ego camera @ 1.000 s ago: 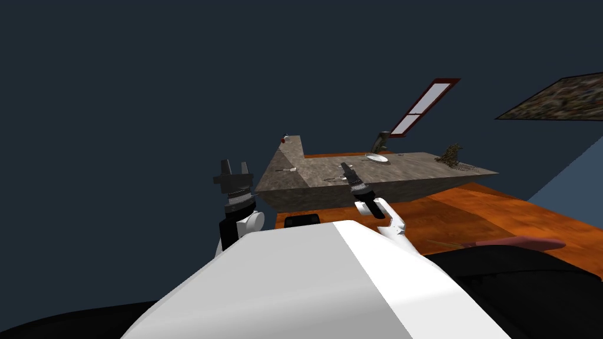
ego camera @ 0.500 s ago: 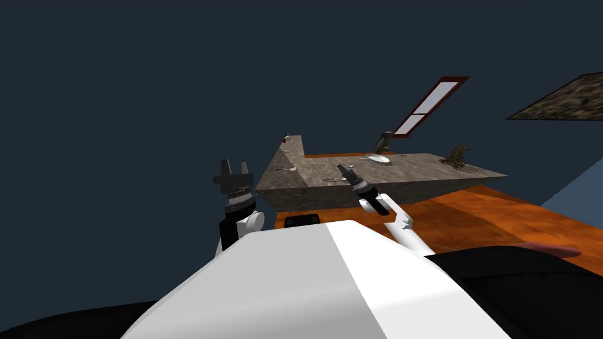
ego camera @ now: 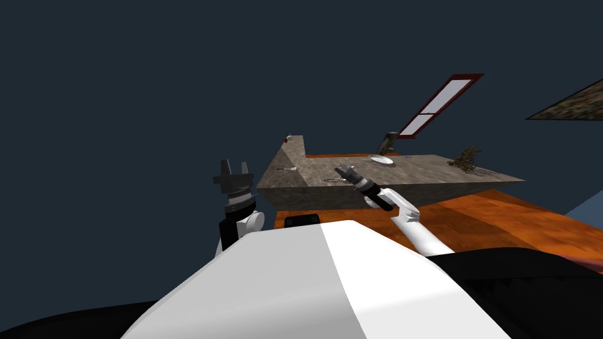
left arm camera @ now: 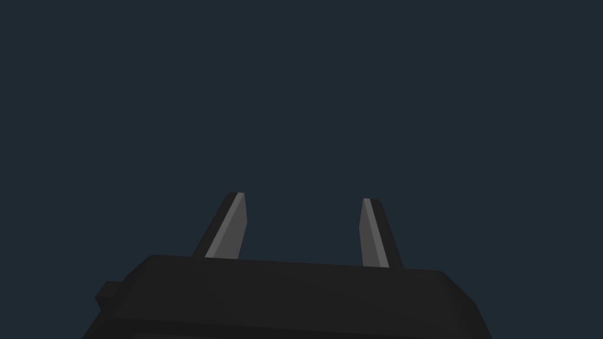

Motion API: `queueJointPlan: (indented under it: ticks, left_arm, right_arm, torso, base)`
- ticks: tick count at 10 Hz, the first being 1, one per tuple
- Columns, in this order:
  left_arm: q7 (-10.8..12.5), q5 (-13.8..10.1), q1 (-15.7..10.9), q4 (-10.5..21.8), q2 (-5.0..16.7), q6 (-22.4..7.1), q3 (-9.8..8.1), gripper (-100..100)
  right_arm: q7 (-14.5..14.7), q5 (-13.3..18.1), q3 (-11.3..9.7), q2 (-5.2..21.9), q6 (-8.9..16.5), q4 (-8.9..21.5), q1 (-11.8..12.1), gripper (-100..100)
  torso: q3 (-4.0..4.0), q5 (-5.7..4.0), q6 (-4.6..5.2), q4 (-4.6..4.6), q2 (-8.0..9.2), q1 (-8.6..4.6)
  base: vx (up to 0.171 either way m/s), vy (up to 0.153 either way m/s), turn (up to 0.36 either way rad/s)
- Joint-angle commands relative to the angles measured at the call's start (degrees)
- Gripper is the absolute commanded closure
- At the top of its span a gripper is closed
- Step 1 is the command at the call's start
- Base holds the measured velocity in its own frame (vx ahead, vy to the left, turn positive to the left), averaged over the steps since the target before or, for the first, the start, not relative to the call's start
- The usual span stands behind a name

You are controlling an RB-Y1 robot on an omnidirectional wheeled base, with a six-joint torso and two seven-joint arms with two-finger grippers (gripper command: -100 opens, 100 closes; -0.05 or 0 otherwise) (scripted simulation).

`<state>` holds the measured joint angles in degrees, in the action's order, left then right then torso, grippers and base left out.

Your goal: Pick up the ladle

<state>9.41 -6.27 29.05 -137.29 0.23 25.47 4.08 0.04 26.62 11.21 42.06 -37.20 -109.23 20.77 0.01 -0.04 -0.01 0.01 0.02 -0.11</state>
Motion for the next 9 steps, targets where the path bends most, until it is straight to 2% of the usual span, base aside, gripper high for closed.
queueJointPlan:
  ticks: [1,2,3,4,5,6,7,8,9]
  left_arm:
    - [0.0,0.0,0.0,0.0,0.0,0.0,0.0,0]
    - [0.0,0.0,0.0,0.0,0.0,0.0,0.0,0]
    - [0.0,0.0,0.0,0.0,0.0,0.0,0.0,0]
    - [0.0,0.0,0.0,0.0,0.0,0.0,0.0,0]
    - [0.0,0.0,0.0,0.0,0.0,0.0,0.0,0]
    - [0.0,0.0,0.0,0.0,0.0,0.0,0.0,0]
    - [0.0,0.0,0.0,0.0,0.0,0.0,0.0,0]
    - [0.0,0.0,0.01,0.0,0.0,0.0,0.0,0]
    - [0.0,0.0,0.0,0.0,0.0,0.0,0.0,0]
  right_arm:
    - [0.15,2.12,0.16,2.33,-1.0,1.0,-0.52,-100]
    - [0.54,4.21,0.19,4.35,-2.8,3.12,-1.6,-100]
    - [0.54,5.3,0.19,5.35,-2.8,3.12,-1.6,-100]
    - [0.92,7.36,0.1,7.45,-4.68,5.38,-2.74,-100]
    - [0.92,8.54,0.1,8.3,-4.68,5.38,-2.74,-100]
    - [1.28,10.52,-0.12,10.34,-6.62,7.74,-3.92,-100]
    - [1.28,11.8,-0.12,11.14,-6.62,7.74,-3.92,-100]
    - [1.62,13.77,-0.48,13.42,-8.62,10.22,-5.14,-100]
    - [1.62,15.09,-0.48,13.88,-8.62,10.22,-5.14,-100]
  torso:
    - [0.0,0.0,0.0,0.0,0.0,0.0]
    - [0.0,0.0,0.02,0.0,0.0,0.02]
    - [0.0,0.0,-0.01,0.0,0.0,0.02]
    - [0.0,0.0,0.02,0.0,0.0,0.03]
    - [0.0,0.0,0.01,0.0,-0.01,0.03]
    - [-0.01,0.01,0.02,0.0,-0.01,0.05]
    - [-0.02,0.01,-0.01,-0.01,-0.03,0.04]
    - [-0.02,0.01,0.03,-0.01,-0.03,0.05]
    - [-0.02,0.01,0.0,-0.01,-0.03,0.07]
  base:
    - [-0.015,-0.022,0.048]
    - [-0.02,-0.022,0.109]
    - [-0.014,-0.022,0.047]
    - [-0.014,-0.02,0.073]
    - [-0.013,-0.018,0.068]
    - [-0.013,-0.02,0.124]
    - [-0.009,-0.018,0.061]
    - [-0.013,-0.012,0.103]
    - [-0.013,-0.013,0.067]
